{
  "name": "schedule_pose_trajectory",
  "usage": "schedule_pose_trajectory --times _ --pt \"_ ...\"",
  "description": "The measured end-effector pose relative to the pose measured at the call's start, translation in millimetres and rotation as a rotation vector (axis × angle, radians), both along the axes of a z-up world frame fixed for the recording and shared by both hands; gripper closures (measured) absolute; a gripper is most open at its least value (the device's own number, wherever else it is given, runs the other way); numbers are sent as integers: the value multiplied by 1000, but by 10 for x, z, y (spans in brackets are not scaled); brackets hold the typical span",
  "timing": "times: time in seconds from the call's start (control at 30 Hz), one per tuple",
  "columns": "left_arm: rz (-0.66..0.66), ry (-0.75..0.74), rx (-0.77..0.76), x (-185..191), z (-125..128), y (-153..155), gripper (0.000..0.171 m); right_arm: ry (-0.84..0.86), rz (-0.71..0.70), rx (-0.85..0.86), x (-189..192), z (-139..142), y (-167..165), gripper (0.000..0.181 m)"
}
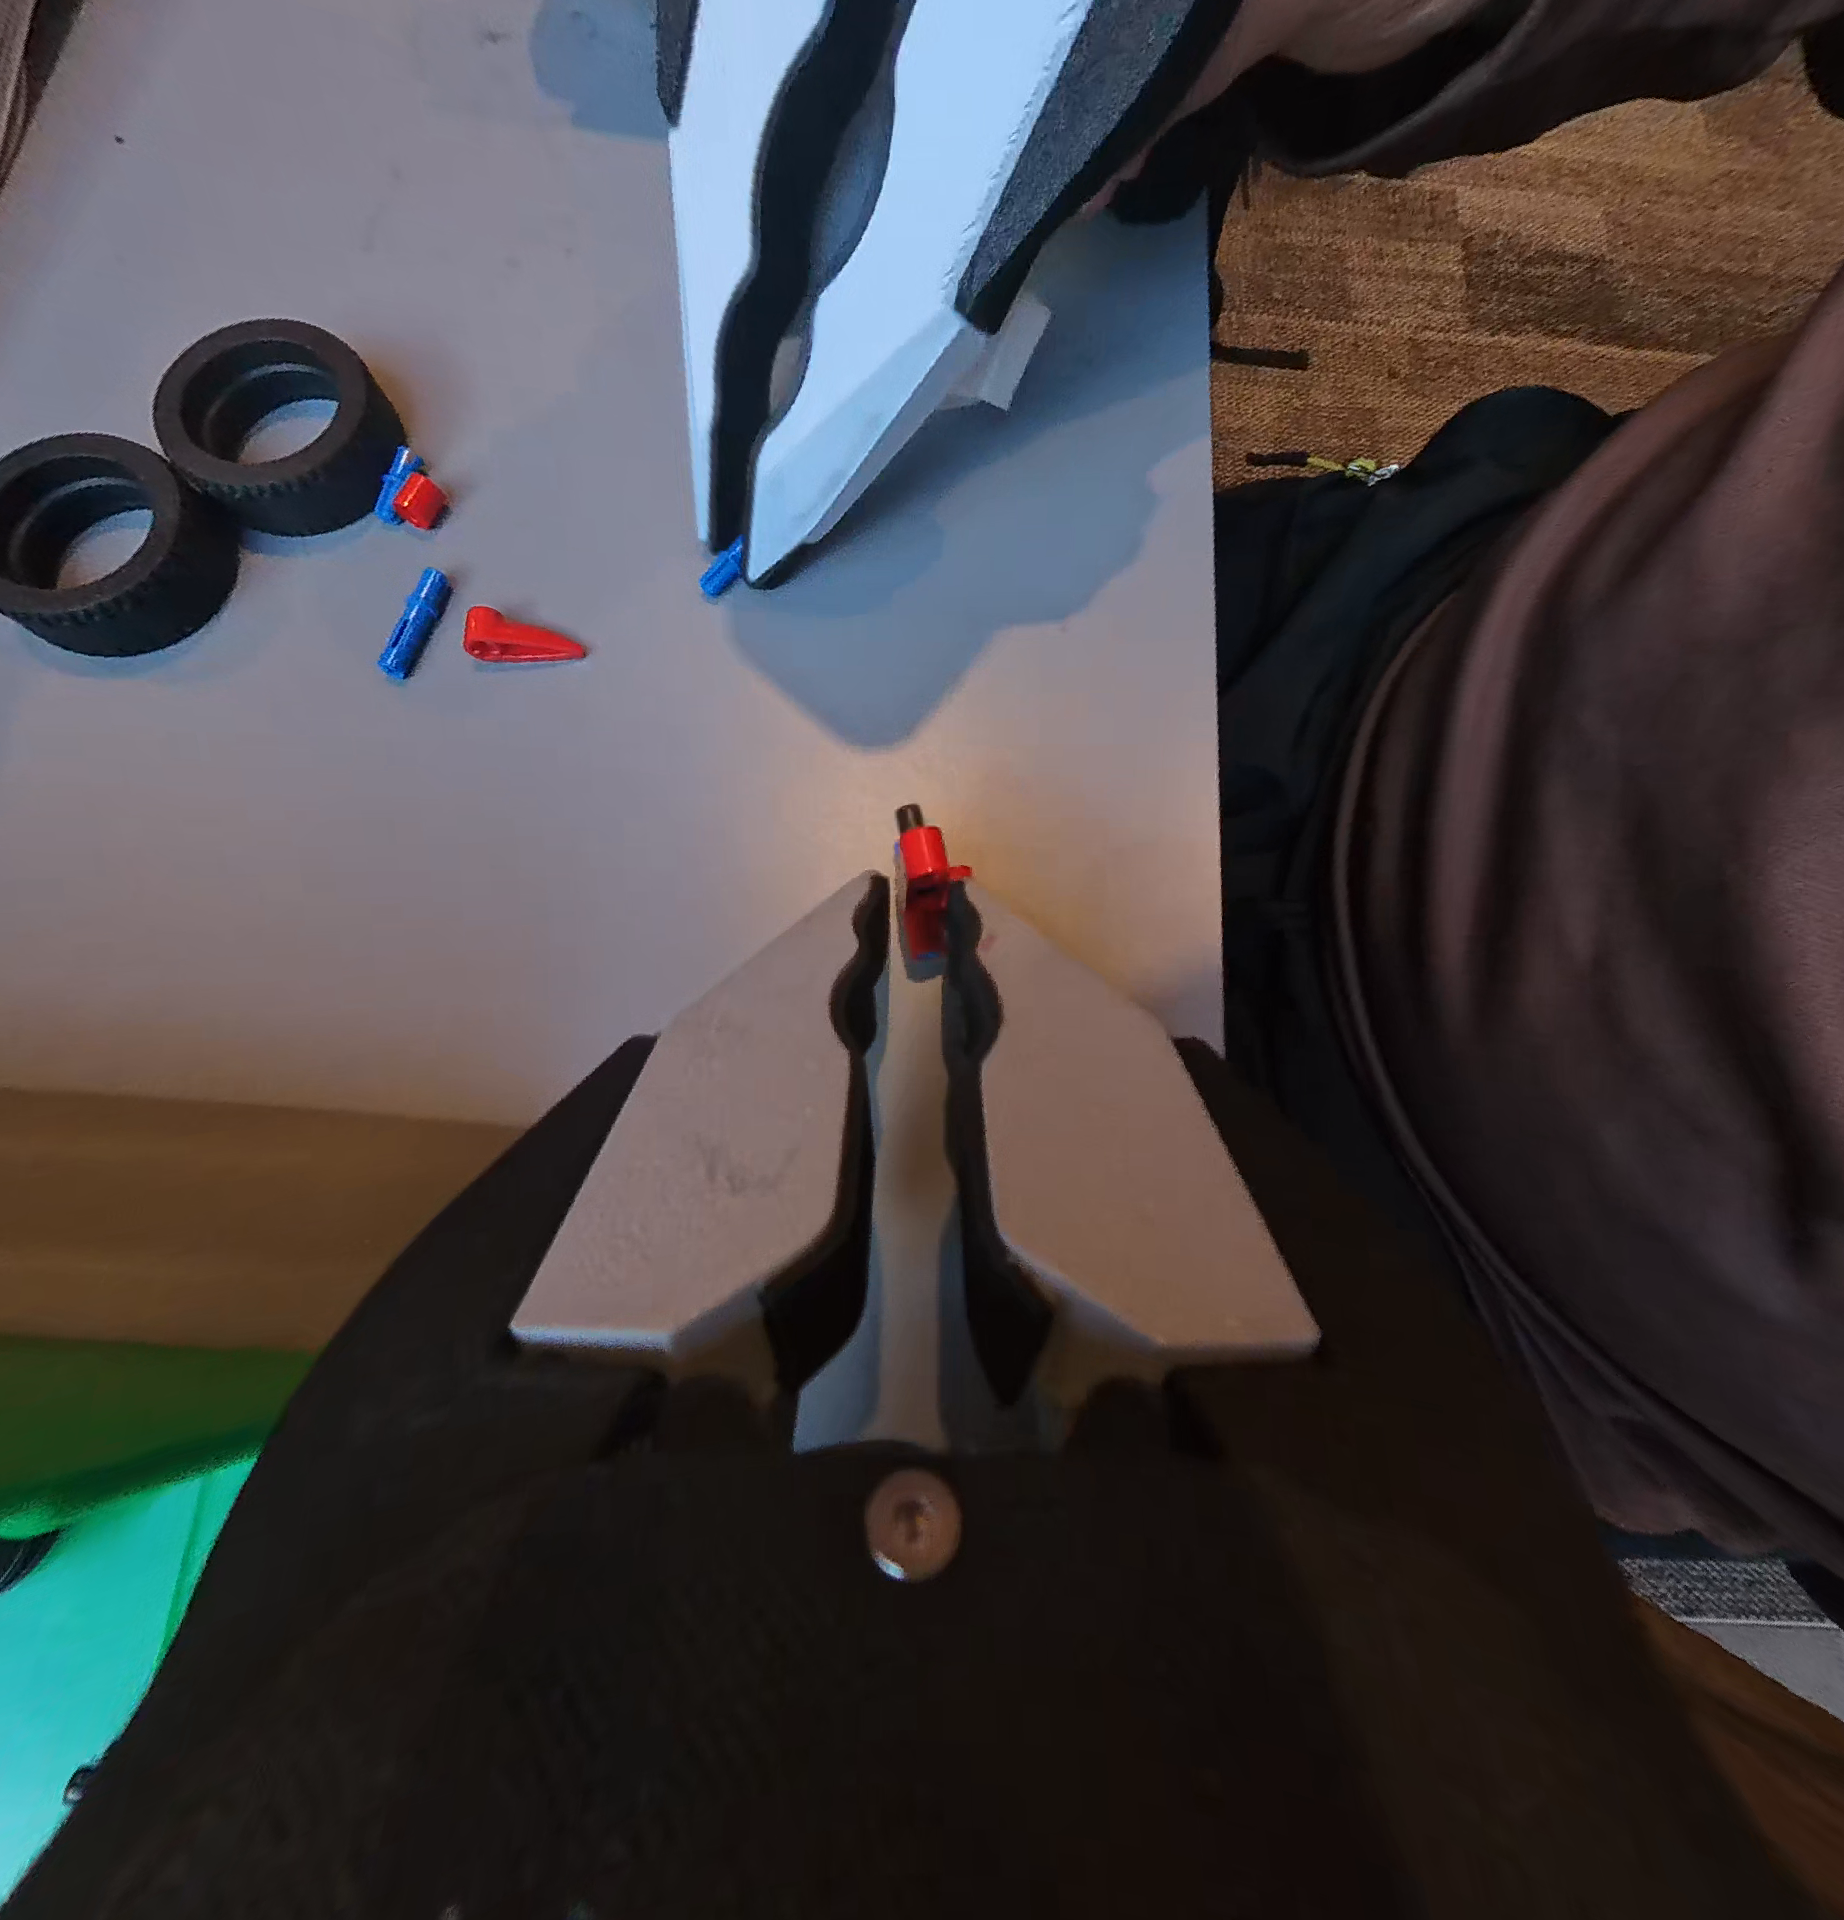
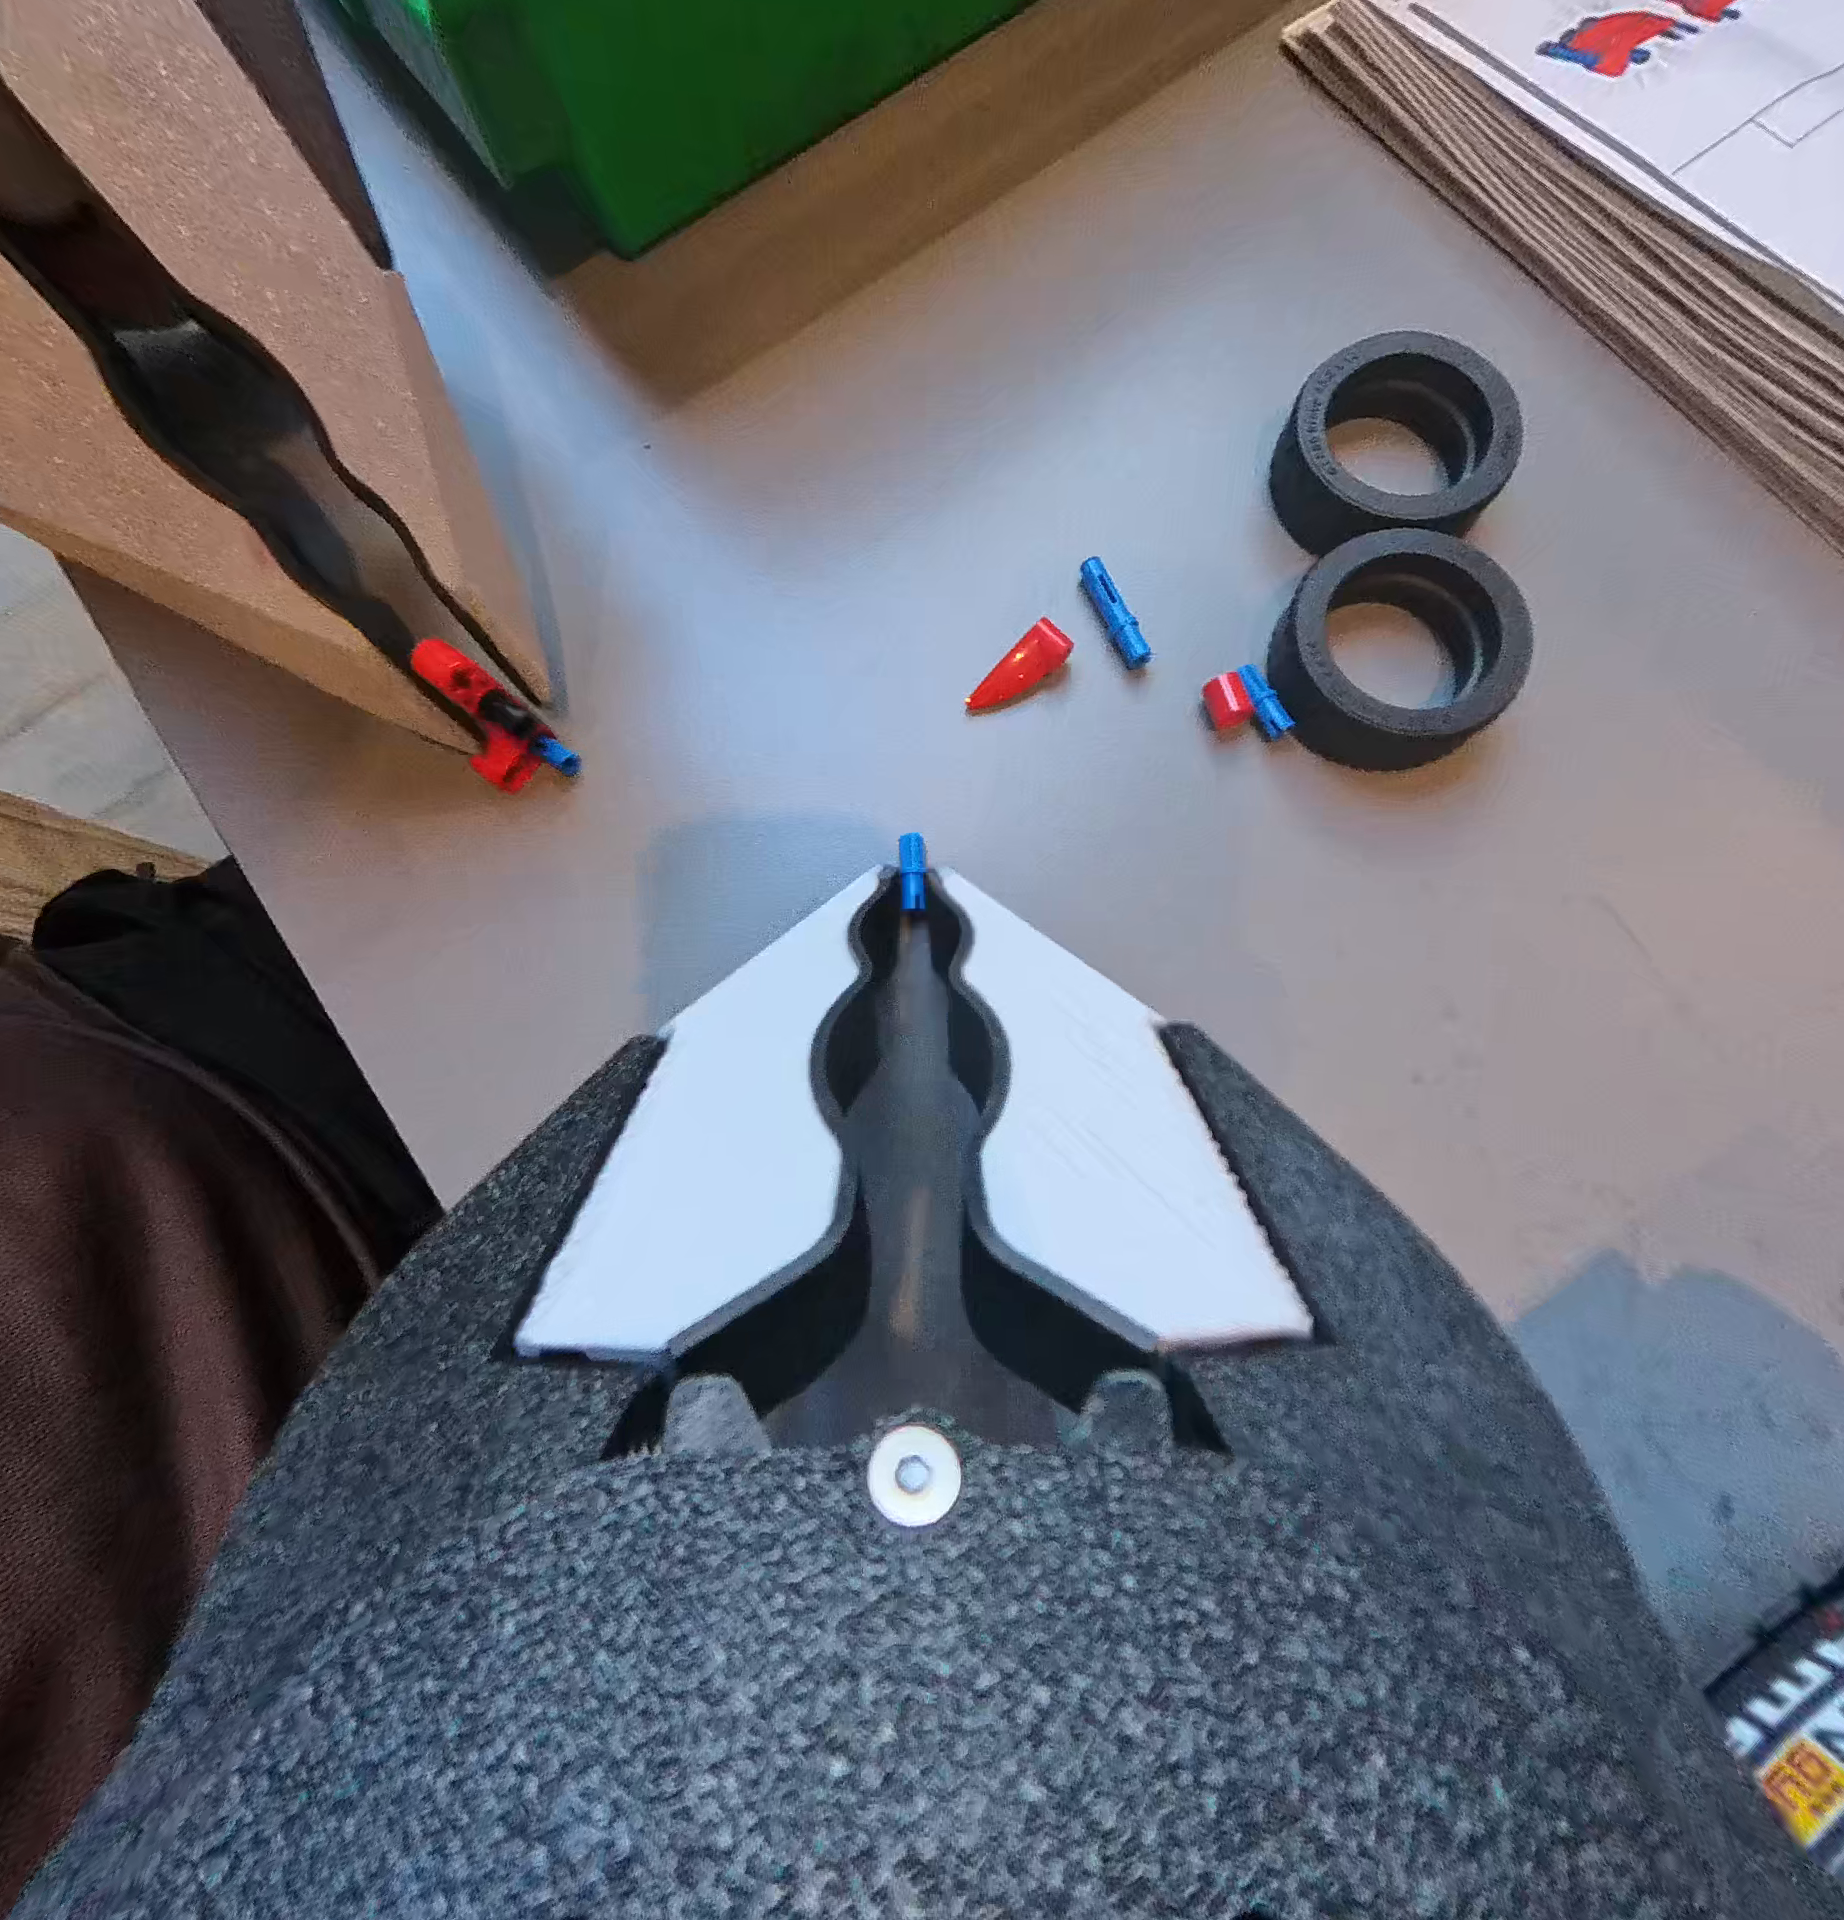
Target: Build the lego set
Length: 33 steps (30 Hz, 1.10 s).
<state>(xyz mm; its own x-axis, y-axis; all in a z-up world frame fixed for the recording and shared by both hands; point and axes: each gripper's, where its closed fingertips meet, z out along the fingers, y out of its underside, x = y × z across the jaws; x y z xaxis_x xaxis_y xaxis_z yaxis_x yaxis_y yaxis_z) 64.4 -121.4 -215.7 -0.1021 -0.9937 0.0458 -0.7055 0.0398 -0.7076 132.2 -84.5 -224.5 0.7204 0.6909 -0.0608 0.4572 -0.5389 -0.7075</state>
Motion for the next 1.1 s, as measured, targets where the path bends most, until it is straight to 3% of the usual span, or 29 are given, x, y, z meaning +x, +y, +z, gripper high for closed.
schedule_pose_trajectory --times 0.53,1.1 --pt "-26 -50 -43 70 7 -42 165 -35 218 58 -247 12 -249 178" --pt "-42 -66 3 96 5 -60 165 5 238 35 -257 2 -255 178"
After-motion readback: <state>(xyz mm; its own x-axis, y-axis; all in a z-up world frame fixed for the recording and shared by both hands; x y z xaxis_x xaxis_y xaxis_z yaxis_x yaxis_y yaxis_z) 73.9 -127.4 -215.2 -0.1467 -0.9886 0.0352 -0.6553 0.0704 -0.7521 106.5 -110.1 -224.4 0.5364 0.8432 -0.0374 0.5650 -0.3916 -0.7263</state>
